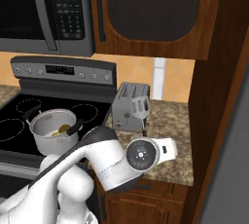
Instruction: Put the squash and avocado in the pot. Retrieve the spatula and lightly stir the vegetables in the pot.
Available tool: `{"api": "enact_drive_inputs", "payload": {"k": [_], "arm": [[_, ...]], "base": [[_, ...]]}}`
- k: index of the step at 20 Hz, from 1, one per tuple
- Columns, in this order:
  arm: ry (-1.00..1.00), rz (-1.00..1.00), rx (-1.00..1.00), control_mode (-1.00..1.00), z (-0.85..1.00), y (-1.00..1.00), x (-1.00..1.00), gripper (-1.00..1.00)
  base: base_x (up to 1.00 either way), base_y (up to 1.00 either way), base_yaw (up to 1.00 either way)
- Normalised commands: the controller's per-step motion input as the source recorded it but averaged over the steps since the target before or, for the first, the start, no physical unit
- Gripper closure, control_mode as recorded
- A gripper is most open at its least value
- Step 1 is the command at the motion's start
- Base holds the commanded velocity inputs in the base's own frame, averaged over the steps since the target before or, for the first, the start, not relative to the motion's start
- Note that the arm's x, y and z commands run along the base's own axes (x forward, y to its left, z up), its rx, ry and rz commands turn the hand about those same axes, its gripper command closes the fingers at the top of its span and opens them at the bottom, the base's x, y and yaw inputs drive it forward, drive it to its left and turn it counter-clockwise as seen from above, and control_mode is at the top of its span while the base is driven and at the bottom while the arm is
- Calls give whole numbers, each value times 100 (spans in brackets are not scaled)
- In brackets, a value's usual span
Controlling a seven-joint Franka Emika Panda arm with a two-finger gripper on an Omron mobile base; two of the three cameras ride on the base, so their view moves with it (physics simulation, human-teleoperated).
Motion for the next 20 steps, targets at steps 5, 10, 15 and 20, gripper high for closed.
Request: {"api": "enact_drive_inputs", "payload": {"k": [5, 10, 15, 20], "arm": [[-9, 42, -34, -100, 54, 64, -38, 100], [10, 42, -43, -100, 30, 90, 7, 100], [7, 6, -23, -100, 0, 33, 6, 100], [2, 24, -23, -100, 1, 48, 20, 100]], "base": [[0, 0, 0], [0, 0, 0], [0, 0, 0], [0, 0, 0]]}}
